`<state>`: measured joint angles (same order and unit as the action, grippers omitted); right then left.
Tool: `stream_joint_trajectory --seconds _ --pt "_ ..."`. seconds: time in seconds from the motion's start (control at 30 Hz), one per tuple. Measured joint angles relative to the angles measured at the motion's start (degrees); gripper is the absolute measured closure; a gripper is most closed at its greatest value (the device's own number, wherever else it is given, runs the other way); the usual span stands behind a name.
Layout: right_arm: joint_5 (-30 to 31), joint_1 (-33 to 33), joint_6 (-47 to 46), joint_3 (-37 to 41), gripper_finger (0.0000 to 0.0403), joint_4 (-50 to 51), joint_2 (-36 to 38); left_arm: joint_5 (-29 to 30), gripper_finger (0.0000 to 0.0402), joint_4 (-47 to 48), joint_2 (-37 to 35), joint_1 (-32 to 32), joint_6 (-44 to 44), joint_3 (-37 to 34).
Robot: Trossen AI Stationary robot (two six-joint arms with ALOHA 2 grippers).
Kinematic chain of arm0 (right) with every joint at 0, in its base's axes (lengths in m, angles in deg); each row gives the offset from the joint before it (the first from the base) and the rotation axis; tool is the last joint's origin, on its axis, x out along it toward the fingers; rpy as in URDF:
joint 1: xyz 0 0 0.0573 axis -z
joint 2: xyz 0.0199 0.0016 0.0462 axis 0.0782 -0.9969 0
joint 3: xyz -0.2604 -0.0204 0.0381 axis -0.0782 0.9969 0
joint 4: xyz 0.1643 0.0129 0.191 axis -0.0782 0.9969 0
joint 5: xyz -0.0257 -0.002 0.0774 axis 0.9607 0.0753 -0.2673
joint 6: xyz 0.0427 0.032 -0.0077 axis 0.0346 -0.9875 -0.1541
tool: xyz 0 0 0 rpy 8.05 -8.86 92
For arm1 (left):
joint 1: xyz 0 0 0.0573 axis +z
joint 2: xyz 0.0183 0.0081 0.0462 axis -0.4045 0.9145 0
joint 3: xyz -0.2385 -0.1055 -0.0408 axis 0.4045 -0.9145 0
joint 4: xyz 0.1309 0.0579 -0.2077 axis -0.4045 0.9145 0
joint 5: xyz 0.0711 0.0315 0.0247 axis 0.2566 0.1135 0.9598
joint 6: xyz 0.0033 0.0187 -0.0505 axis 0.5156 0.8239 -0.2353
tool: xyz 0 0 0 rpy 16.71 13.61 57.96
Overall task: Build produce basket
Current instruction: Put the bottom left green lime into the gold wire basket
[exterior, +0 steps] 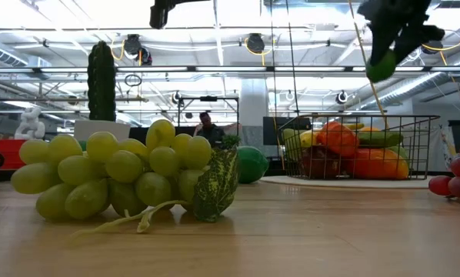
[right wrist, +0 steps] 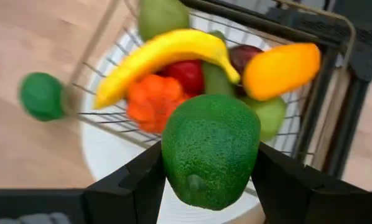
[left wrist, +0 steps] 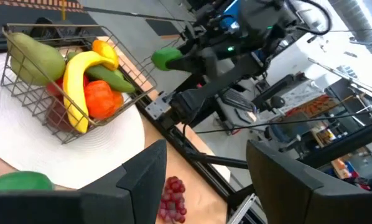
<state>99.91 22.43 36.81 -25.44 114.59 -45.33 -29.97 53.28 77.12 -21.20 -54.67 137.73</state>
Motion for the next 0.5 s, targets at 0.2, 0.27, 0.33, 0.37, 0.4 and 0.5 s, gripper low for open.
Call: stream_joint_trajectory --seconds 0.2,0.27,0.33,0.37,0.4,0.5 --pt "-3.85 5.06 1.38 6.80 0.0197 -1.66 0.00 0.00 0.0183 -0.04 0.00 -0.04 -1.06 0.00" --pt "-4.52 6.44 1.26 8.96 0.0197 -2.21 0.00 -0.01 0.0183 -0.04 0.00 -0.27 -1.36 0.00" --pt "-4.45 7.55 0.50 10.75 0.0197 -2.51 0.00 0.02 0.0183 -0.04 0.00 -0.69 -1.37 0.00" --pt "-4.36 8.12 -0.07 11.64 0.0197 -2.54 0.00 0.01 0.0183 -0.06 0.00 -0.96 -1.39 0.00" --pt "-4.25 8.71 -0.26 12.43 0.0197 -2.74 0.00 0.00 0.0183 -0.07 0.00 -1.29 -1.41 0.00" --pt "-4.10 10.46 0.49 14.61 0.0193 -4.27 0.00 0.00 0.0183 -0.07 0.00 -2.40 -1.52 0.00"
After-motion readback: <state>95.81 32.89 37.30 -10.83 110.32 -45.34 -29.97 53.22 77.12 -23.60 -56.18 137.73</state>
